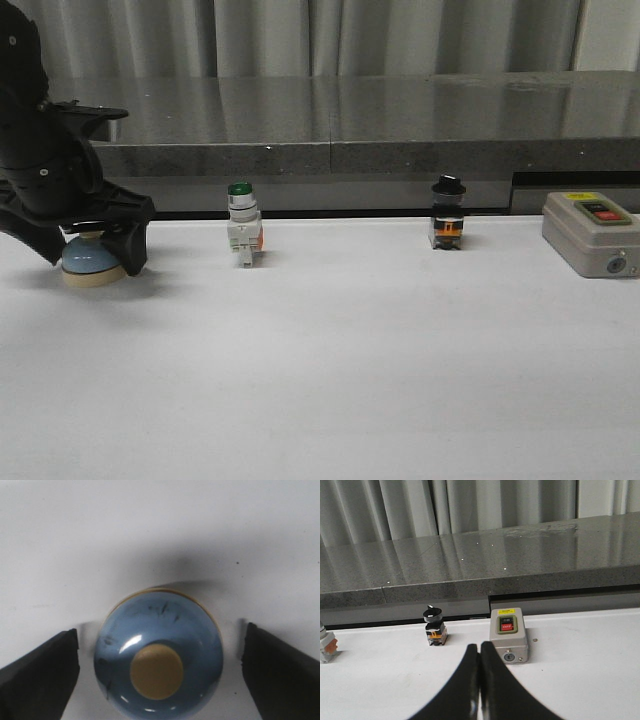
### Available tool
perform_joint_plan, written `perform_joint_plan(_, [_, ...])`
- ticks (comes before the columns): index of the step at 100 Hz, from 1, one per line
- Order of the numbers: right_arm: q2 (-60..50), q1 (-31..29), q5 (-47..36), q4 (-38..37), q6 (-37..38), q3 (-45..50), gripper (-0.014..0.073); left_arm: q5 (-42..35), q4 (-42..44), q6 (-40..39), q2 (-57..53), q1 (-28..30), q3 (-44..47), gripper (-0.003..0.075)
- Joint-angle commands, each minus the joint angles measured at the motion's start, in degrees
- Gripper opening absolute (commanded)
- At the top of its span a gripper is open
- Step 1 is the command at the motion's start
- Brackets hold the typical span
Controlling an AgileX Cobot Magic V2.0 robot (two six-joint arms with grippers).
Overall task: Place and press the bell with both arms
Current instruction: 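Lower the left gripper around the blue bell and close on it, then lift the bell with the left gripper and carry it toward table center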
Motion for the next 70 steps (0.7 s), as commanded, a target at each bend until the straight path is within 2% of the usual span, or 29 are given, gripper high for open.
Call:
perform_joint_plan(1, [-0.94, -0.28, -4.89, -0.67, -0.33, -1.10, -0.0064, -2.17, 0.27, -0.13, -3.06, -0.35, -1.55, 0.0511])
perform_joint_plan(16, [-0.94, -0.28, -4.89, -0.67, -0.33, -1.10, -0.0064, -2.07, 0.27, -0.13, -3.06, -0.35, -1.55, 0.0333])
perform_joint_plan(28, [-0.94, -0.28, -4.89, -0.67, -0.33, -1.10, -0.0064, -1.45, 0.65, -0.13, -3.06, -0.35, -1.55, 0.0237])
perform_joint_plan(54, [-0.94, -0.28, -4.89, -0.67, -0.33, -1.10, -0.0064, 0.34, 0.69, -0.13, -7.11, -0.35, -1.55, 0.0218])
perform_joint_plan(70, [-0.94, -0.28, -4.89, -0.67, -0.33, -1.10, -0.0064, 4.92, -0.47, -0.13, -12.66, -0.41, -1.55, 0.0218])
